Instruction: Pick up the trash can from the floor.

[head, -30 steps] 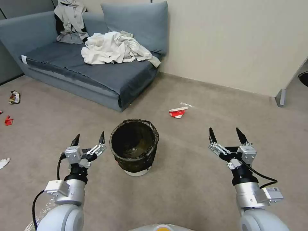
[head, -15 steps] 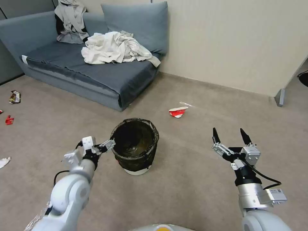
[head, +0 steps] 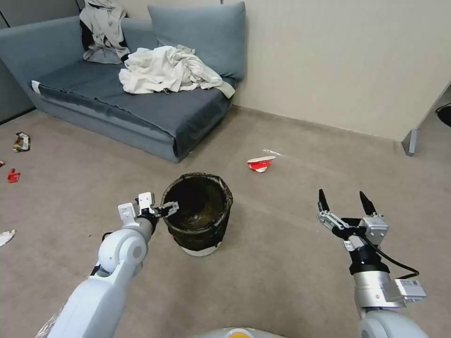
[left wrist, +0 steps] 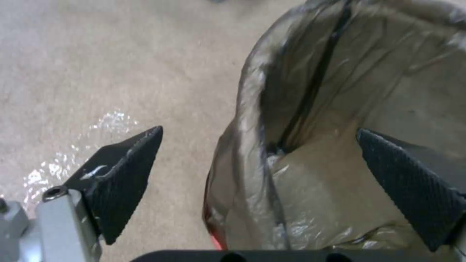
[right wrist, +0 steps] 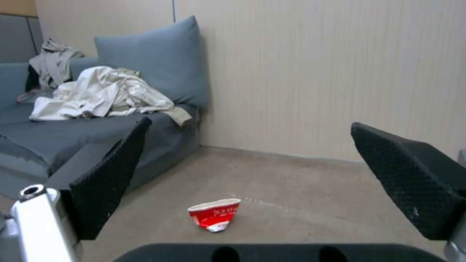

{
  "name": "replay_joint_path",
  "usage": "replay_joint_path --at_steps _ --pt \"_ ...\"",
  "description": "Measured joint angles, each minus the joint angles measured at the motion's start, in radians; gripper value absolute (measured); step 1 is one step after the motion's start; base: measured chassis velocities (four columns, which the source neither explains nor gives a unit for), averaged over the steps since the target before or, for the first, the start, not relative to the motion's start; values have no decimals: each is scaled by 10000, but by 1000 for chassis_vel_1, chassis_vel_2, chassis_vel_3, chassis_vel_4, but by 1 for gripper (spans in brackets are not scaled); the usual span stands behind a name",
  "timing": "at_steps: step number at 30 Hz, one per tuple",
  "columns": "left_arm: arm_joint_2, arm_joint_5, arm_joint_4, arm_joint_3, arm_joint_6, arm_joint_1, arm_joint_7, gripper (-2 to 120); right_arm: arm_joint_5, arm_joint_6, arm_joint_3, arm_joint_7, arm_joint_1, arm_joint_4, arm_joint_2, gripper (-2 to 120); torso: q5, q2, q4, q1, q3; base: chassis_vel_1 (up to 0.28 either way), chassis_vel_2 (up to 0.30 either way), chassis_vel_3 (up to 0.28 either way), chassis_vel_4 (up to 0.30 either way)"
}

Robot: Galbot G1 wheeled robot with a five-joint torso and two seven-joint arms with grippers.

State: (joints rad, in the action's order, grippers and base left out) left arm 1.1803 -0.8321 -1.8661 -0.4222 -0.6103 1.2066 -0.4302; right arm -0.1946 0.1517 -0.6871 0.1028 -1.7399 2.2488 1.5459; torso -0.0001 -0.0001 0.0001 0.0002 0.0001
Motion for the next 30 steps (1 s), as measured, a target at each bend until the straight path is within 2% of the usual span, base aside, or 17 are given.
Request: replay_joint_path --at_steps 3,6,18,26,29,30 --pt "-7 -25 147 53 -38 -73 -84 97 6 5 -16 0 -18 0 -1 100 1 0 0 0 0 0 0 0 0" --pt "-25 -50 442 177 -57 -180 -224 88 10 7 -68 -1 -54 13 -17 100 1 0 0 0 0 0 0 0 0" --pt "-4 -538 696 219 -112 -258 -495 85 10 12 -86 -9 -81 46 -66 100 1 0 0 0 -1 0 0 0 0" --pt "-6 -677 747 161 -210 -258 -594 68 10 28 -56 -9 -82 36 -81 100 3 1 0 -1 -2 0 0 0 0" --pt "18 -752 777 135 -211 -257 -601 53 10 42 -53 -9 -83 29 -87 100 4 1 0 -1 -2 0 0 0 0" --pt "18 -752 777 135 -211 -257 -601 53 10 42 -53 -9 -83 29 -87 100 4 1 0 -1 -2 0 0 0 0"
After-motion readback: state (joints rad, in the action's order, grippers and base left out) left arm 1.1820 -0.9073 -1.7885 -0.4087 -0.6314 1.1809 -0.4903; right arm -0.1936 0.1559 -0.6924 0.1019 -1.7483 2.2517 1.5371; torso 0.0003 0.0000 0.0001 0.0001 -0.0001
